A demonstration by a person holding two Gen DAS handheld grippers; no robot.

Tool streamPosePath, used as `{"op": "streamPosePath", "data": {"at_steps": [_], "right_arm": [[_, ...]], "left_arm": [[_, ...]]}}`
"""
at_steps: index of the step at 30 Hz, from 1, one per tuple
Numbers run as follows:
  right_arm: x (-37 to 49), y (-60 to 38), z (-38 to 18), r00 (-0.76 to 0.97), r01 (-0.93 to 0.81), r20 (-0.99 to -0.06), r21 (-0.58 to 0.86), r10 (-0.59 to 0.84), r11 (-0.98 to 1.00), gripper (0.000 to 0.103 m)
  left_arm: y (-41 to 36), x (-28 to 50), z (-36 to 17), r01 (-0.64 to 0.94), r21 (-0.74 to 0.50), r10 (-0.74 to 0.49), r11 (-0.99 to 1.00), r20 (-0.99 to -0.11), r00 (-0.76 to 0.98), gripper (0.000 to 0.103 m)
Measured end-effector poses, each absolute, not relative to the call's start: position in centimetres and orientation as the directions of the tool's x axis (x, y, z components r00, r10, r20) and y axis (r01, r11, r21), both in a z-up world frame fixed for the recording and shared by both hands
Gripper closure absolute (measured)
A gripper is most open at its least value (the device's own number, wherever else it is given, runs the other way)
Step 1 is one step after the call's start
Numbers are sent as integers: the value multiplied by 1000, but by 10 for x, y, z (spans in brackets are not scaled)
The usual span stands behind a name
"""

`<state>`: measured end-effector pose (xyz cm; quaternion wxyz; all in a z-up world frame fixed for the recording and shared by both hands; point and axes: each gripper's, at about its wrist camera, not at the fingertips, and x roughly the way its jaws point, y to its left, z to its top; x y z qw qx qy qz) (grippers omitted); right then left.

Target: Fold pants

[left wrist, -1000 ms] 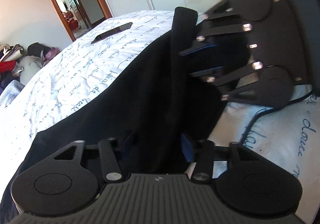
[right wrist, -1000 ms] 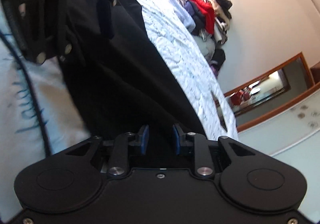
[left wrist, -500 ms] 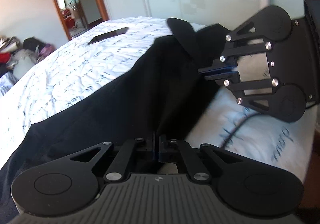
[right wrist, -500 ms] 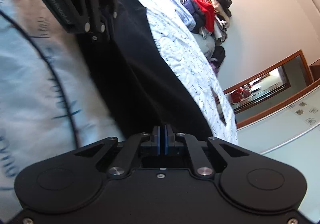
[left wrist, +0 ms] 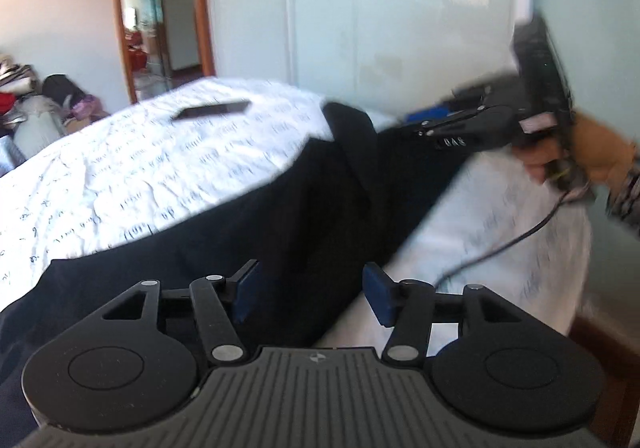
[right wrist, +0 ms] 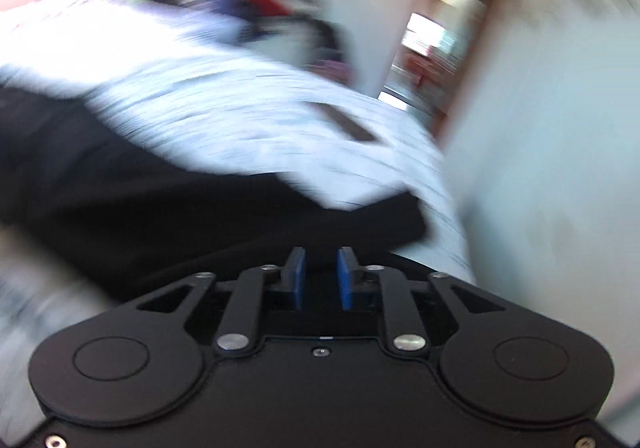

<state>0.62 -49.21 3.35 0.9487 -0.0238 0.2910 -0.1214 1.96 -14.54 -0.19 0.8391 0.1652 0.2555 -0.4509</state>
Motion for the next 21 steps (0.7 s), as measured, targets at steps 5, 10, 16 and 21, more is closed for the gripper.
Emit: {"op": "streamPosePath", "data": {"at_steps": [5,10,16,21], "right_arm": [[36,-582,10,798,434,-575,342,-180,833,77],[53,-616,-20,816,497,-572,620,-84,607,59],[53,-620,-28,853,474,-519,723,-57,502,88],[28,-610,-9,882,453,-451,736,-135,503,95]], "left_arm": [[-160,56,-26,681,-8,-527,732,-640,559,42],[-159,62,-48,623,-40,-483,781,-672,562,40],[-163,40,-61,649,92,-460,755,-631,625,37],[-162,44,-59,644,72,-462,761,-637,617,31]]}}
